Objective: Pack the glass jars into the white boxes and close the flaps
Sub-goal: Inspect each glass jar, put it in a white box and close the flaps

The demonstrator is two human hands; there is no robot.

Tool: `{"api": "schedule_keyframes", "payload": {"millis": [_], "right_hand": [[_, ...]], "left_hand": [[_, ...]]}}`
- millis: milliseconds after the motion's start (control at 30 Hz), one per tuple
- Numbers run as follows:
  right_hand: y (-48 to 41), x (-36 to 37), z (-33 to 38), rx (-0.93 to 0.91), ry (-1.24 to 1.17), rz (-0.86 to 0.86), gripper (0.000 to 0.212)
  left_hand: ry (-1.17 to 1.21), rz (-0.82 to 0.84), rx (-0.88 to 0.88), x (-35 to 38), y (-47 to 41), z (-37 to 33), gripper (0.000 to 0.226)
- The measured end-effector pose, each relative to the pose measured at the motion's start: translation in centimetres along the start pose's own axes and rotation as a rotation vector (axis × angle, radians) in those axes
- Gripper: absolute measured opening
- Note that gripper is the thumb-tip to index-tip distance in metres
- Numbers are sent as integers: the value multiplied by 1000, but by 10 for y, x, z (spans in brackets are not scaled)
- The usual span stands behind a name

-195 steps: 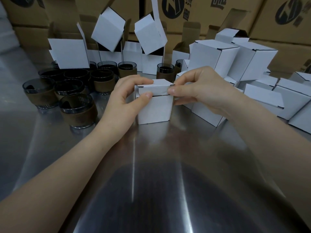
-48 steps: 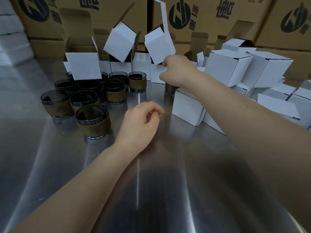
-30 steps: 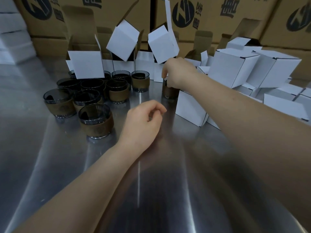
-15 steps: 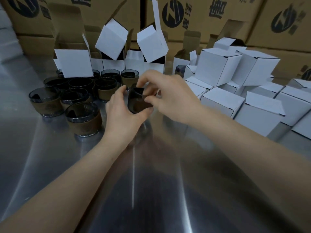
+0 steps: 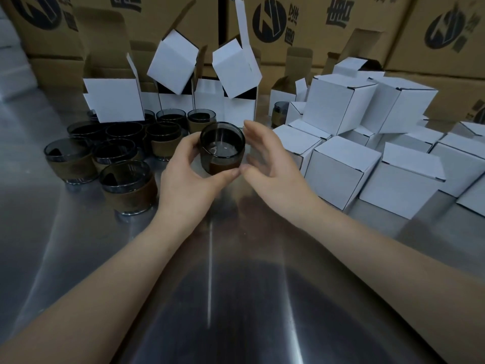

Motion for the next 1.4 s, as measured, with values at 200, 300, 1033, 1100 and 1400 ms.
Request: {"api": "schedule_keyframes", "payload": {"millis": [200, 300, 1033, 1100, 1400], "right_hand": [[-3, 7, -7, -11, -63, 82, 81], [-2, 2, -2, -91, -5, 49, 78], [-3, -12, -7, -20, -121, 67, 58], [-2, -13, -6, 8, -184, 64, 56], [1, -14, -6, 86, -355, 23, 41]], "left_hand": [[2, 58, 93, 8, 0, -9, 72], [-21, 78, 126, 10, 2, -17, 73], [108, 157, 99, 17, 6, -12, 60], [137, 158, 77, 17, 6, -12, 57], [261, 163, -6, 18, 6, -10, 35]]}}
Point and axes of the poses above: each hand's wrist, its own y-axis away from the middle knuckle, its own x-axis out of the palm, z = x × y, the point moved 10 cm from there along -y, towards the middle knuckle, and after that the axes turned 6 degrees about x, right-handed, at the moved point
